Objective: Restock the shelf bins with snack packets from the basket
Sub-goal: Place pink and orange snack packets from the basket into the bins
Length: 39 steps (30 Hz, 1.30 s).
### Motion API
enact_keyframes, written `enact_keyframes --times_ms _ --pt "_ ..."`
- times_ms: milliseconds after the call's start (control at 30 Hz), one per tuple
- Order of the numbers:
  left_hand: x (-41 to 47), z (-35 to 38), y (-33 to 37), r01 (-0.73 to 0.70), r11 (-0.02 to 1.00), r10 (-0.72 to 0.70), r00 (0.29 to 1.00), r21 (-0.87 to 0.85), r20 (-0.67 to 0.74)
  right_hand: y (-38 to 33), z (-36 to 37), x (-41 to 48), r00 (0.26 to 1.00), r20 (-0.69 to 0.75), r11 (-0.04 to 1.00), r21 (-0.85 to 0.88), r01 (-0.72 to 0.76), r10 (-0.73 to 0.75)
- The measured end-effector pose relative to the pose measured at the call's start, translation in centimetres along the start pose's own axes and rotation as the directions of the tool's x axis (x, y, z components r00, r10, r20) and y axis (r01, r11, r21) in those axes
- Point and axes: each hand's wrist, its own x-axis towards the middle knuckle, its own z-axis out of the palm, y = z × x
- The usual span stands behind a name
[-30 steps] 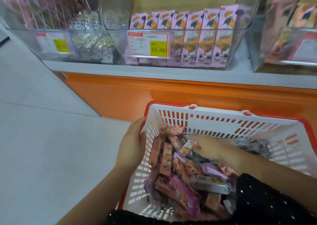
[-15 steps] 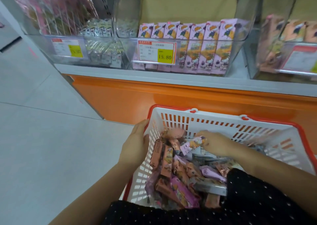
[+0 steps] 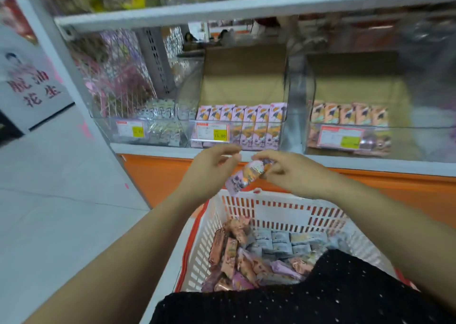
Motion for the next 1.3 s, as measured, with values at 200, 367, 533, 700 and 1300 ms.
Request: enact_keyframes --times_ms 200,367,533,700,1300 --pt "0.5 -0.4 4.1 -0.044 0.996 0.029 0.982 -0.078 -0.185 -3.5 -3.5 -0.2 0.98 -0.145 0.99 -0.053 0.127 -0.134" --pt "2.7 -0.9 5.7 -0.063 0.998 0.056 0.973 -0.028 -0.222 -3.9 -5.0 0.9 0.956 -0.238 0.985 -0.017 0.172 -0.171" --pt "6.5 -0.5 6.3 -0.008 0.997 -0.01 0.973 -0.078 -0.229 -1.0 -4.1 2.3 0.871 -0.481 0.982 0.094 0.164 -0.099" --pt "12.2 1.1 6.2 0.072 0.972 -0.136 0.948 -0.222 -0.289 3.2 -4.4 3.0 0.741 -0.667 0.962 -0.246 -0.119 -0.079" --pt "24.6 6.9 4.4 0.232 0.937 -0.274 0.952 -0.262 -0.136 5.8 -3.7 4.0 0.716 -0.673 0.953 -0.299 -0.039 -0.182"
